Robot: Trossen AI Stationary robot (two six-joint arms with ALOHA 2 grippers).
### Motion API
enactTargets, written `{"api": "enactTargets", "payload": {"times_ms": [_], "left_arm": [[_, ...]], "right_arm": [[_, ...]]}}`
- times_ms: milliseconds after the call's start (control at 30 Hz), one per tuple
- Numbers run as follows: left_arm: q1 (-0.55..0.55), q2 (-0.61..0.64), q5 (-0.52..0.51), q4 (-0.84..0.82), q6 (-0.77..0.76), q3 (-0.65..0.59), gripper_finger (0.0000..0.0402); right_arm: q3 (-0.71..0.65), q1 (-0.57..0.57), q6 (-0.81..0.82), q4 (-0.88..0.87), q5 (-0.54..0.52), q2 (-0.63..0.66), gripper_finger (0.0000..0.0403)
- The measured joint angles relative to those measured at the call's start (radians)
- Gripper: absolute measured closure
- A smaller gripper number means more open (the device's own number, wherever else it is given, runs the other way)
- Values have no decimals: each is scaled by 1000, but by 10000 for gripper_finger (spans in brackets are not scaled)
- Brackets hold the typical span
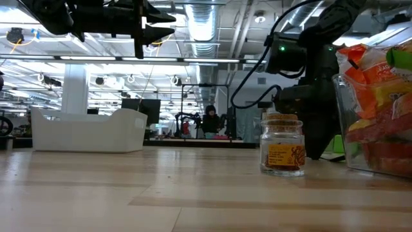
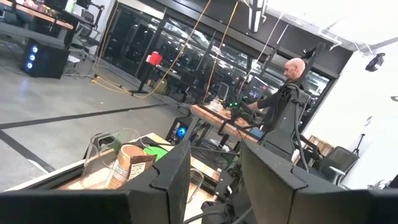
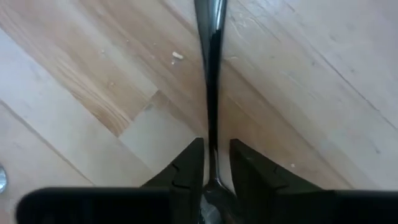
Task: Pick & Place Food Item
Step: Put the black spoon into the white bin
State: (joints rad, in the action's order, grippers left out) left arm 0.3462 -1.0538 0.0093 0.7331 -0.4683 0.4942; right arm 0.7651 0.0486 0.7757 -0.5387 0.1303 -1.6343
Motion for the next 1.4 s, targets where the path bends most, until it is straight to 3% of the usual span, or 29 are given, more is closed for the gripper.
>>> {"api": "enactTargets", "payload": {"times_ms": [200,800,1167,1400], "left_arm": [[0,0,0,0,0,0,266],[0,0,0,0,26,0,266],[8,0,-1,-7,53,0,266],[8,0,-1,-178,-1,1,266]], "right_arm": [[28,6,-21,-24,-6,-7,393],[228,13,-155,-41,-72,-8,402],[430,60,-271,-21,-135,-7,403],[554,132,-390,-24,-188,-6,403]]}}
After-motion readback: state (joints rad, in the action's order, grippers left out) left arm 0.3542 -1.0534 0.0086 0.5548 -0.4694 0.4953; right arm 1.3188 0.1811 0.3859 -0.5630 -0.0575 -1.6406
